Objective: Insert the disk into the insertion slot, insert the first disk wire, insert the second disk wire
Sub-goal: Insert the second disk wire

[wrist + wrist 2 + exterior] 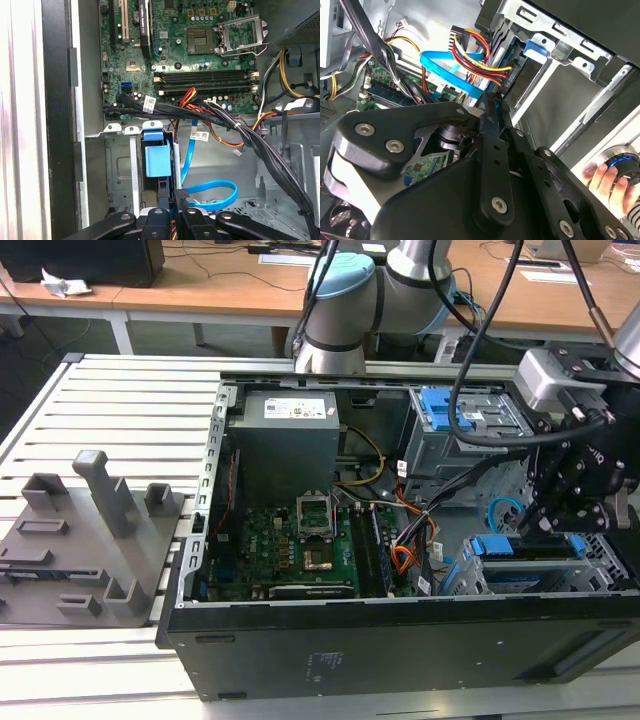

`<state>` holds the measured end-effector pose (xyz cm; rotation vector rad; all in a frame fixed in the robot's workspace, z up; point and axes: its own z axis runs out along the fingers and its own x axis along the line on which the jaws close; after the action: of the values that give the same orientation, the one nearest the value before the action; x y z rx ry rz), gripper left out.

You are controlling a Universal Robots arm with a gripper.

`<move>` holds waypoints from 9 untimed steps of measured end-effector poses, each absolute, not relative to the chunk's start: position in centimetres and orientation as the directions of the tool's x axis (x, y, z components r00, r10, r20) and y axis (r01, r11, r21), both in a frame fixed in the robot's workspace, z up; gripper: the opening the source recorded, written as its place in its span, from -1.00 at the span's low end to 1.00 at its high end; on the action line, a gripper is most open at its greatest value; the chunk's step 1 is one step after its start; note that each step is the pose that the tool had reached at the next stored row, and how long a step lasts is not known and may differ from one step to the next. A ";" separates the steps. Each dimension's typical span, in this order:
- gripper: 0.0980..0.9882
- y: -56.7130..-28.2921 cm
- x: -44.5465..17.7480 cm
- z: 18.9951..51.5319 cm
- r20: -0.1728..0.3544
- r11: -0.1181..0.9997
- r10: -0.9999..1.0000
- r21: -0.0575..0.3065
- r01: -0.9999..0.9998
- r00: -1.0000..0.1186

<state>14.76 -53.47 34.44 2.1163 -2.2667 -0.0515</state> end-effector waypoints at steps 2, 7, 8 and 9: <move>-0.86 -53.5 14.8 34.4 0.007 0.067 -0.998 0.052 -0.996 -0.067; -0.86 -53.5 14.9 34.2 0.006 0.064 -0.998 0.052 -0.997 -0.063; -0.86 -53.6 14.9 34.2 0.006 0.062 -0.998 0.052 -0.997 -0.061; -0.86 -53.7 14.9 34.2 0.007 0.060 -0.998 0.052 -0.997 -0.060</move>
<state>14.92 -53.67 34.19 2.1258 -2.2577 -0.0513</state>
